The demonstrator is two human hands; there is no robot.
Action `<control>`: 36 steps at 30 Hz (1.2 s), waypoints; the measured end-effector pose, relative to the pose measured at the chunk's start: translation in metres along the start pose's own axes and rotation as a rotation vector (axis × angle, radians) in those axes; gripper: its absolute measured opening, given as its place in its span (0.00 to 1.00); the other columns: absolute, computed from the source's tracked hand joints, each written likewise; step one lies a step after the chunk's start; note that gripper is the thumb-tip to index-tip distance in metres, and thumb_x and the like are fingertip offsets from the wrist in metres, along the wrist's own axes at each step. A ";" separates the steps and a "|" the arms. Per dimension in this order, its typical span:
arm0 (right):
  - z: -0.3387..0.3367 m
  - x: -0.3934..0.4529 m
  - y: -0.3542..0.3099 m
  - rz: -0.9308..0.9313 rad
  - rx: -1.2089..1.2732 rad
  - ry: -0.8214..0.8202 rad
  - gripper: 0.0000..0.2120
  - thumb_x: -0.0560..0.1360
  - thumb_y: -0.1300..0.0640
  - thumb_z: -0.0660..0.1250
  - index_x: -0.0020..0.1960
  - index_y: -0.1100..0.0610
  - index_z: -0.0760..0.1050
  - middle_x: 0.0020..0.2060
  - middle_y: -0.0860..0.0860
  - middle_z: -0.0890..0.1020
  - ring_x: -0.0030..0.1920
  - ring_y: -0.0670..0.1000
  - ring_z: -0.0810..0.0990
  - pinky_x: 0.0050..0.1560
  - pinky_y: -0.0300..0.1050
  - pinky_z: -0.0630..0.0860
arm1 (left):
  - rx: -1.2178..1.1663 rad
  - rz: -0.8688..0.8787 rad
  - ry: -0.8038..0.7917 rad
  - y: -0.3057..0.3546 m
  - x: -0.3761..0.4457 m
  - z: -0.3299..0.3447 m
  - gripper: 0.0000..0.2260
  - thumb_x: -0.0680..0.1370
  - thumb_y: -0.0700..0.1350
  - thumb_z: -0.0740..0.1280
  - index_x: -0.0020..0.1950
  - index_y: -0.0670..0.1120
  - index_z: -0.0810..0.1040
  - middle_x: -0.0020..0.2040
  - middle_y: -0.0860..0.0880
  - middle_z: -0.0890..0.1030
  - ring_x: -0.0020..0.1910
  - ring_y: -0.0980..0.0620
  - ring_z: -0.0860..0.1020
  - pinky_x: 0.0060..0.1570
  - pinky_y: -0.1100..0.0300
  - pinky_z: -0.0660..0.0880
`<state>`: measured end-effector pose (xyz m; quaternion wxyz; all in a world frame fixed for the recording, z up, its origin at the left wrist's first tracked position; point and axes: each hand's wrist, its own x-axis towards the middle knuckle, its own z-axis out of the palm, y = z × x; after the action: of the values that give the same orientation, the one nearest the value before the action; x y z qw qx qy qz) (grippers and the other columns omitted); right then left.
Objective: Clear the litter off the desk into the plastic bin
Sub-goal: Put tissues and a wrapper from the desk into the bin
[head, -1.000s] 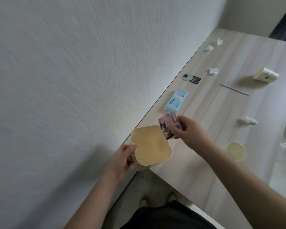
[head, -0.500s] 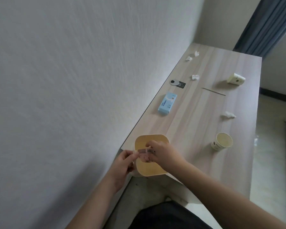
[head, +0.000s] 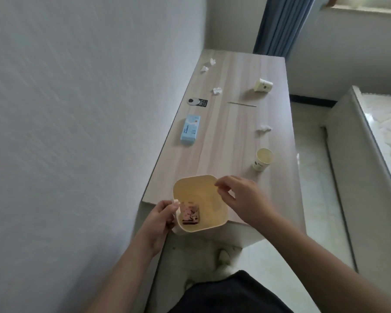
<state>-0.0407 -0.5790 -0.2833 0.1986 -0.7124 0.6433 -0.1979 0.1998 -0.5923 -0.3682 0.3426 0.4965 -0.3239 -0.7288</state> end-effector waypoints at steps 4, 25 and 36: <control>-0.016 -0.027 0.026 0.125 0.009 0.117 0.11 0.78 0.51 0.64 0.60 0.49 0.74 0.49 0.43 0.81 0.50 0.46 0.77 0.50 0.41 0.72 | 0.119 0.010 -0.098 0.004 0.009 0.024 0.19 0.66 0.52 0.75 0.48 0.43 0.75 0.34 0.49 0.77 0.35 0.47 0.73 0.43 0.49 0.69; -0.120 -0.133 0.194 0.355 0.063 0.331 0.13 0.78 0.52 0.63 0.62 0.53 0.75 0.57 0.48 0.79 0.59 0.50 0.74 0.59 0.43 0.69 | 0.286 0.003 -0.234 -0.021 0.027 0.223 0.21 0.67 0.45 0.72 0.56 0.38 0.73 0.45 0.43 0.82 0.44 0.43 0.81 0.47 0.48 0.77; -0.137 -0.142 0.261 0.341 0.008 0.247 0.13 0.78 0.52 0.64 0.60 0.55 0.76 0.60 0.50 0.77 0.63 0.52 0.72 0.65 0.47 0.67 | 0.121 -0.001 -0.077 -0.034 0.035 0.275 0.14 0.69 0.44 0.70 0.52 0.41 0.74 0.32 0.48 0.69 0.35 0.49 0.70 0.44 0.52 0.72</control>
<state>-0.3469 -0.4658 -0.3118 0.1519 -0.5627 0.7732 -0.2499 -0.0756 -0.5659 -0.3323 0.2991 0.4879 -0.3800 -0.7267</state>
